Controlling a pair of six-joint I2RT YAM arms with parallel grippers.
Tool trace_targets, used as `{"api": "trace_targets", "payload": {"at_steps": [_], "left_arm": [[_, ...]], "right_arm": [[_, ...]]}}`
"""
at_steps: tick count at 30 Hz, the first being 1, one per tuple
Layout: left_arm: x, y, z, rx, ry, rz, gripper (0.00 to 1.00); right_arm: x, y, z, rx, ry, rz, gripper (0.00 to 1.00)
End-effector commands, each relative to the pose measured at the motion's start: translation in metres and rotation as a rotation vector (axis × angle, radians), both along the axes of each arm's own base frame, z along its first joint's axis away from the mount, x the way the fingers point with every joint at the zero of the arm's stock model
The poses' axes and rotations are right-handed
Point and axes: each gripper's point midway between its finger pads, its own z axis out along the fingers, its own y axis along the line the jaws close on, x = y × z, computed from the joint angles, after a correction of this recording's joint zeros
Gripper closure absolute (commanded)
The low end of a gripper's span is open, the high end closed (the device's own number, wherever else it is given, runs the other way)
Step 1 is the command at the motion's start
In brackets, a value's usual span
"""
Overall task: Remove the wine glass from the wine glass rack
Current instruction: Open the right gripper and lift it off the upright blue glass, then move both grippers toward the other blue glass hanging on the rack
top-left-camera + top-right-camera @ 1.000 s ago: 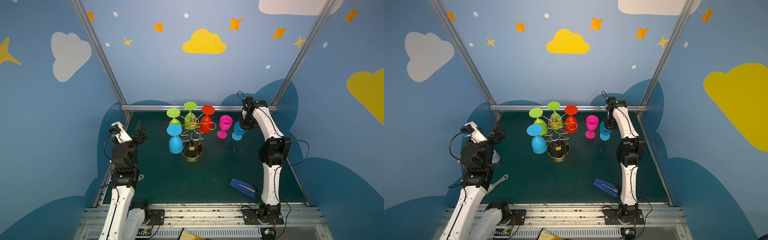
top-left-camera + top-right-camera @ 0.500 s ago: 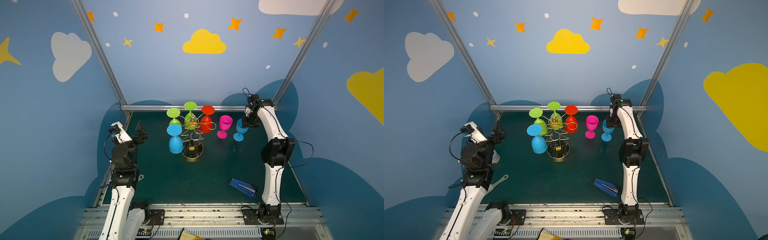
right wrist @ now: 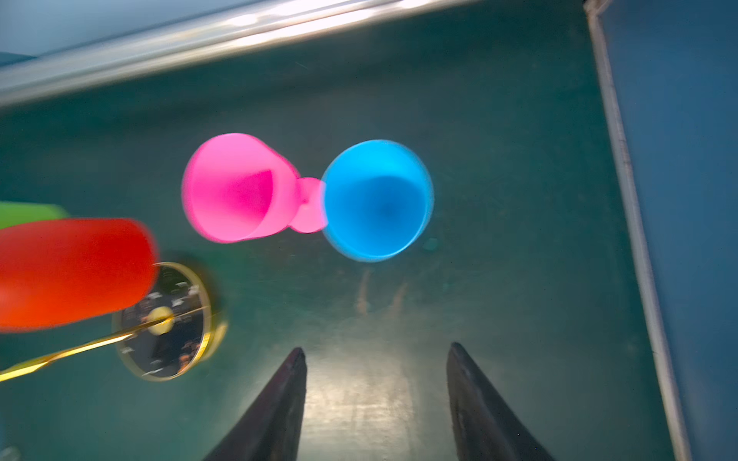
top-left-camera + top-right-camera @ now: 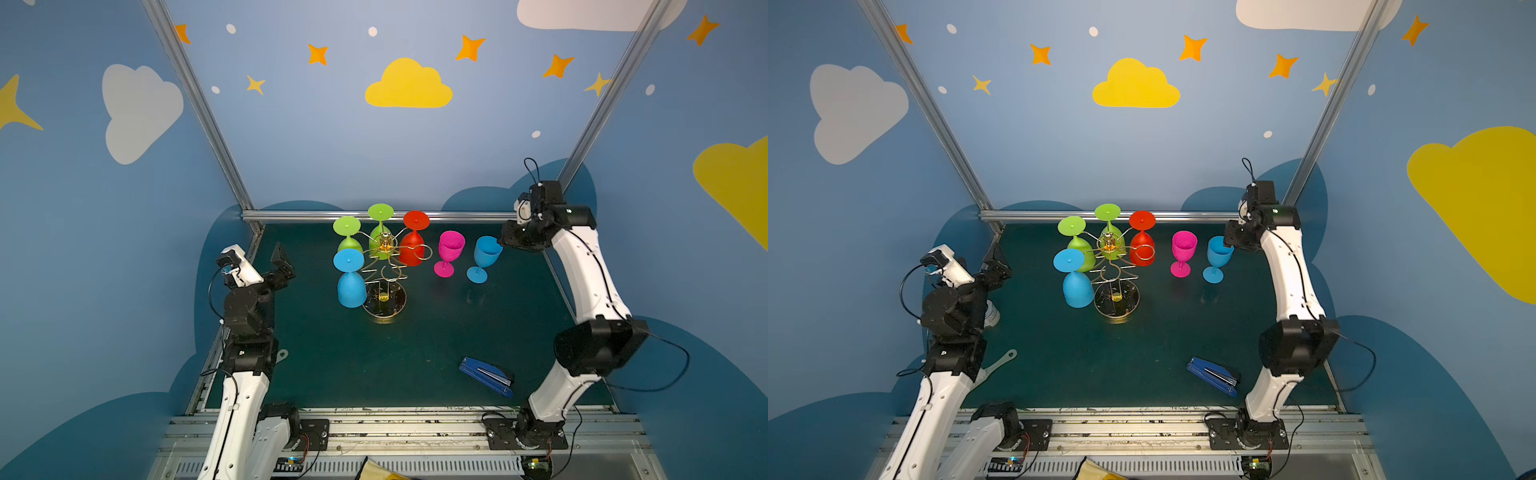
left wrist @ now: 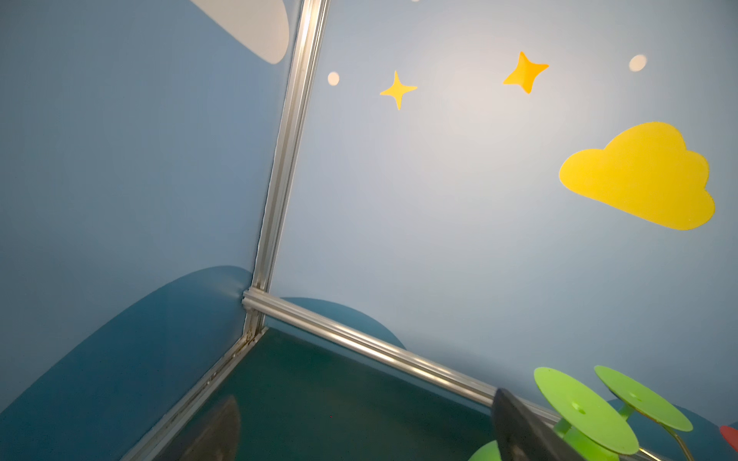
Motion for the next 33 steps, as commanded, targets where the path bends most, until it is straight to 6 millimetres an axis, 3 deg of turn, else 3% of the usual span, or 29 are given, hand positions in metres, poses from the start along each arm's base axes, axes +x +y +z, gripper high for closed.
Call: {"api": "trace_targets", "payload": {"at_steps": [1,3,6,9,12,15,21,27,33], "left_arm": [[0.000,0.003,-0.005,-0.052,0.045,0.013,0.04],[-0.001,-0.001,-0.011,-0.107,0.072,-0.013,0.05],[-0.004,-0.013,-0.030,-0.237,0.140,-0.086,0.07],[-0.009,-0.032,-0.057,-0.423,0.202,-0.200,0.10],[-0.012,-0.055,-0.072,-0.578,0.235,-0.335,0.15],[-0.016,-0.082,-0.068,-0.635,0.287,-0.495,0.22],[-0.025,-0.124,-0.035,-0.670,0.364,-0.789,0.34],[-0.034,-0.144,-0.012,-0.681,0.372,-0.968,0.40],[-0.034,-0.158,-0.015,-0.677,0.417,-1.060,0.42]], "right_arm": [[-0.015,0.030,0.036,0.154,-0.226,0.107,0.43],[-0.032,0.037,0.042,0.220,-0.360,0.125,0.41],[-0.064,0.044,0.060,0.297,-0.525,0.160,0.31],[-0.089,0.048,0.066,0.318,-0.558,0.189,0.28],[-0.104,0.058,0.062,0.352,-0.539,0.234,0.26],[-0.111,0.066,0.051,0.374,-0.507,0.261,0.26],[-0.118,0.079,0.031,0.394,-0.465,0.295,0.26],[-0.125,0.088,0.023,0.399,-0.441,0.331,0.26],[-0.129,0.092,0.027,0.402,-0.455,0.344,0.26]]}}
